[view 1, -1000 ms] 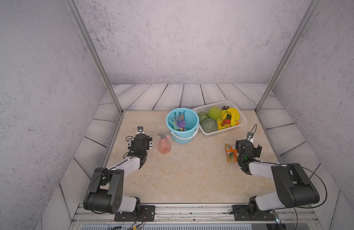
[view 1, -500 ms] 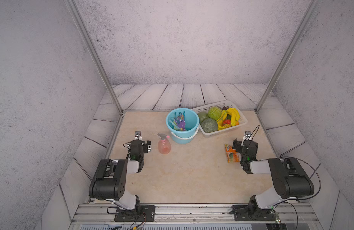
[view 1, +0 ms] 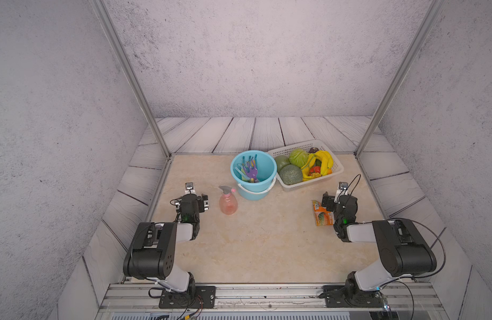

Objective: Organize the gardening tools
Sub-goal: Reset both arms

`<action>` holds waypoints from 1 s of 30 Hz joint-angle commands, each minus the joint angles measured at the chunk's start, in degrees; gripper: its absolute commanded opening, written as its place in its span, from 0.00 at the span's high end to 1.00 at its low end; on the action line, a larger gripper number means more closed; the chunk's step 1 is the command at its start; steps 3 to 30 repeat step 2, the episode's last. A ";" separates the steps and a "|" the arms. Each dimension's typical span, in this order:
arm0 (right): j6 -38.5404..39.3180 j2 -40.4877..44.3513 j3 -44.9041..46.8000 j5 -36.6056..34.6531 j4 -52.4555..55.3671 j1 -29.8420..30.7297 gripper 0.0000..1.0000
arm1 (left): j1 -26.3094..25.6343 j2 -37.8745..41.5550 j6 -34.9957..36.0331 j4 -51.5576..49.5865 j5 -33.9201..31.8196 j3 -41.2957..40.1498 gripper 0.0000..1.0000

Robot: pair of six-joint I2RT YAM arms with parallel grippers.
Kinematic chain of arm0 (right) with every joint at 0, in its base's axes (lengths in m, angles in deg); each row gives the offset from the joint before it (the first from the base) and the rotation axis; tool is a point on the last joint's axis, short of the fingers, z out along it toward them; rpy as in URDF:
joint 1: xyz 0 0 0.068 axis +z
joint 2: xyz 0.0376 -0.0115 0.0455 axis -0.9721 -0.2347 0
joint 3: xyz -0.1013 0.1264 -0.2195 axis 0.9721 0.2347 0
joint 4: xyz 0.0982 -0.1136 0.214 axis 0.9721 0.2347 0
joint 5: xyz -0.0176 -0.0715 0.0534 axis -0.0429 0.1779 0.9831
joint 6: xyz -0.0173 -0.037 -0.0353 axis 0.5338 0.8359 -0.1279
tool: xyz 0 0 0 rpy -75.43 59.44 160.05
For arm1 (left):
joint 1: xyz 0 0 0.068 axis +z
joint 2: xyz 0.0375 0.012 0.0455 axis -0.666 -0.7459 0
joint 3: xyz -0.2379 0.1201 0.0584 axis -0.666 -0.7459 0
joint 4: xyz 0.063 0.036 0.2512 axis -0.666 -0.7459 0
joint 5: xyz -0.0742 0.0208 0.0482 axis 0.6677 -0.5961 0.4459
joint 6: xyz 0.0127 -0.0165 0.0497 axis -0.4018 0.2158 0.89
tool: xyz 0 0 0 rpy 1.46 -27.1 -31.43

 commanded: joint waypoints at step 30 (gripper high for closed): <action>-0.56 -1.27 -0.89 0.56 0.23 -0.25 0.01 | -0.06 0.97 -0.40 0.49 -0.84 0.64 0.01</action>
